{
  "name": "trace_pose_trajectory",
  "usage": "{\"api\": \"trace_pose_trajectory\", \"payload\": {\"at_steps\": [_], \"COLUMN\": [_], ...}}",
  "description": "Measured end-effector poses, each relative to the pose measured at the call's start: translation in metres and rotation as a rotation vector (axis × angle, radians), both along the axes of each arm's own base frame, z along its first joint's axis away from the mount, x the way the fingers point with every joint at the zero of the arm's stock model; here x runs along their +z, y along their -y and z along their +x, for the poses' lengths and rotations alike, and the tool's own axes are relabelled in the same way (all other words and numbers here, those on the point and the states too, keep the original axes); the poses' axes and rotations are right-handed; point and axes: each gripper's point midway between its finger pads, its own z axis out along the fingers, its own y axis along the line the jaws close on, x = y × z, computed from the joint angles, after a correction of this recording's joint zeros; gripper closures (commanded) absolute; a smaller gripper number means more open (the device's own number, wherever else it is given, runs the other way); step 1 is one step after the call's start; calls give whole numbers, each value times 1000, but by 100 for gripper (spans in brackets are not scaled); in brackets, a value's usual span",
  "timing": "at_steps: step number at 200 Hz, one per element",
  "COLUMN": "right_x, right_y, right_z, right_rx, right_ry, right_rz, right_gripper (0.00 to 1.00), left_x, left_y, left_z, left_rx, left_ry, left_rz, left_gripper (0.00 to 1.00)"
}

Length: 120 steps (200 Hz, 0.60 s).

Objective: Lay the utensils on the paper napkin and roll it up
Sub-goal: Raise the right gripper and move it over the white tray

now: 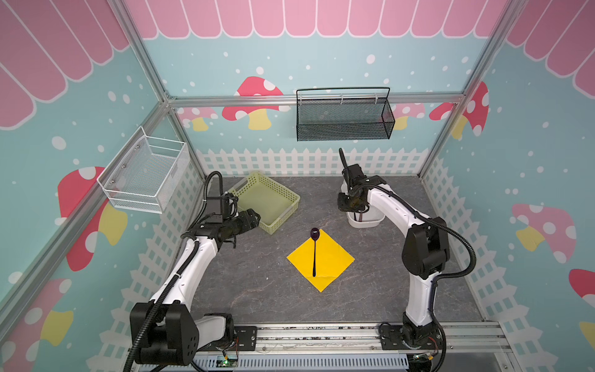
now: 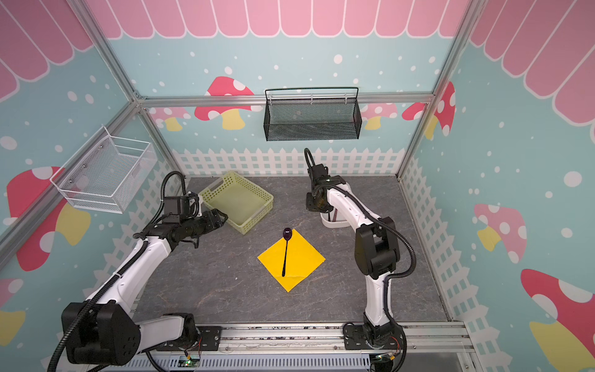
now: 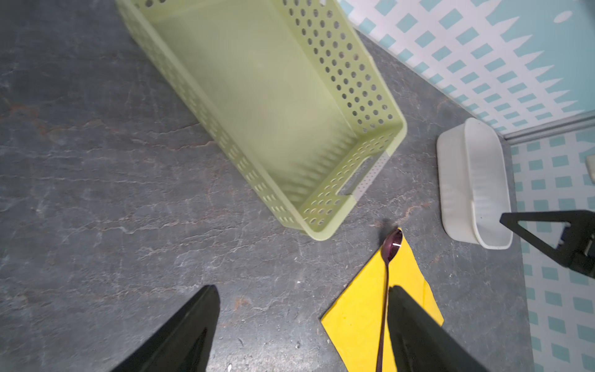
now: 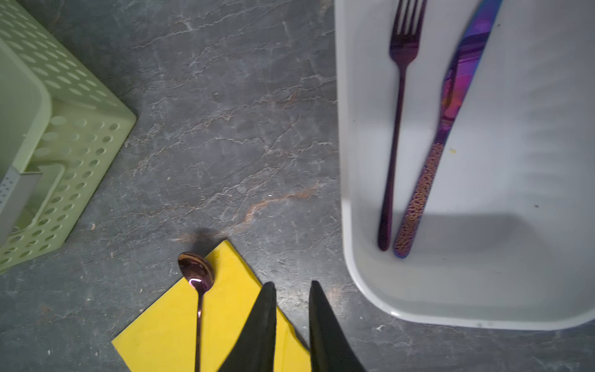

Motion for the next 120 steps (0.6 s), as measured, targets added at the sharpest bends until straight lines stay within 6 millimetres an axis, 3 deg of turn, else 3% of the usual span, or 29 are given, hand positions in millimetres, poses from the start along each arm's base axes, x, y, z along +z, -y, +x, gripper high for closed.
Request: {"api": "trace_pose_trajectory", "payload": {"at_steps": [23, 57, 120], "right_x": [0, -3, -31], "right_y": [27, 53, 55], "right_z": [9, 18, 52], "right_rx": [-21, -39, -39], "right_ry": [2, 4, -14], "right_rz": [-8, -27, -45], "right_gripper": [79, 80, 80], "left_x": [19, 28, 13], "left_y": [17, 22, 12], "left_z": [14, 32, 40], "left_rx": [-49, -83, -114], "left_ry": [45, 65, 54], "left_rz": [25, 96, 233], "left_gripper": [16, 16, 17]}}
